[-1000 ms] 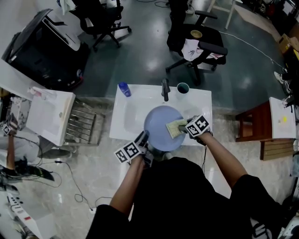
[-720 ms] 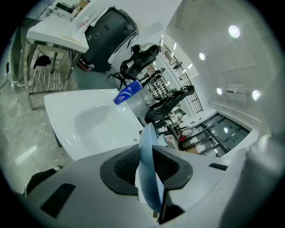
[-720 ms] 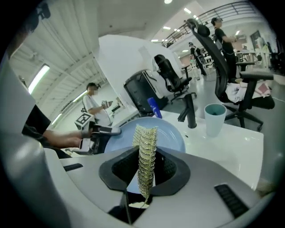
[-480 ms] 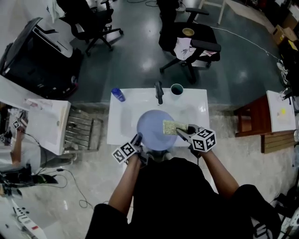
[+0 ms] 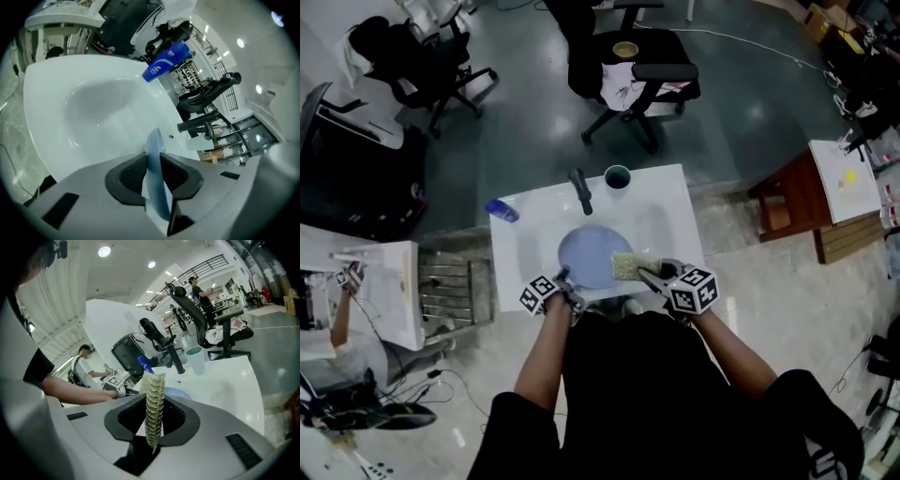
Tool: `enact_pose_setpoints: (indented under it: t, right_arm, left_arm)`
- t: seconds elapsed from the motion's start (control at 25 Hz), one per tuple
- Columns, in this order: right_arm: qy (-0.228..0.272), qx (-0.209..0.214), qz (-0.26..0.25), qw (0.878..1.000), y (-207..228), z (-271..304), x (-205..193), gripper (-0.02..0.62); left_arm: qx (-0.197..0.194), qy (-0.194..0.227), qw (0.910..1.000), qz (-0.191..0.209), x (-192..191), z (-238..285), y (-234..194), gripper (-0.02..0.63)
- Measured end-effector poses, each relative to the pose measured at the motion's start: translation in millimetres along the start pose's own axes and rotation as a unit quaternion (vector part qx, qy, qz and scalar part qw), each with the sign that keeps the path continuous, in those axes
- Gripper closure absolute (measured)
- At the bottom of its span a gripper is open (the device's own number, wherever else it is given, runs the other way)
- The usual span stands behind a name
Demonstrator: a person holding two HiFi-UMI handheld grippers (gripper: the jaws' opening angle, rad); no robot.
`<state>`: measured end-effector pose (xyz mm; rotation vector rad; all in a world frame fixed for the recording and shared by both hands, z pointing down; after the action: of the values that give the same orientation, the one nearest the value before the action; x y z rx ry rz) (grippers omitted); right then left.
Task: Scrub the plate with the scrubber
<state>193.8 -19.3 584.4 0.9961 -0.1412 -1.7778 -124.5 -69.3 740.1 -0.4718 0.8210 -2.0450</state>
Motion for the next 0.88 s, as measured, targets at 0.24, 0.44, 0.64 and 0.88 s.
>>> enact_pose_setpoints:
  t: [0.24, 0.44, 0.64, 0.88]
  right_arm:
    - [0.006, -0.028, 0.025, 0.999, 7, -14, -19, 0.529]
    - [0.021, -0.043, 0.050, 0.998, 6, -22, -22, 0.529]
    - [0.020, -0.043, 0.050, 0.998, -1, -25, -28, 0.529]
    - [0.030, -0.050, 0.046, 0.997, -5, -26, -29, 0.529]
  left_arm:
    - [0.032, -0.013, 0.9991, -0.026, 9, 26, -19, 0.523]
    - [0.055, -0.035, 0.9979, -0.005, 13, 34, -23, 0.520]
    - [0.052, -0.033, 0.9980, 0.013, 9, 33, -19, 0.515]
    - [0.083, -0.049, 0.9924, 0.077, 3, 27, -16, 0.459]
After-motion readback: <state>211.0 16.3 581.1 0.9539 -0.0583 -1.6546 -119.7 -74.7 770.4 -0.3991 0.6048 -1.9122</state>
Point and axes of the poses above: the fingertips, and each gripper's own axes: z forward along the fingers, y to its right, x out of its top, the point moved 8 cm from there along -z, backward along the fingers, and after that the axes turned 13 degrees about -y, right-handed, at the moved point
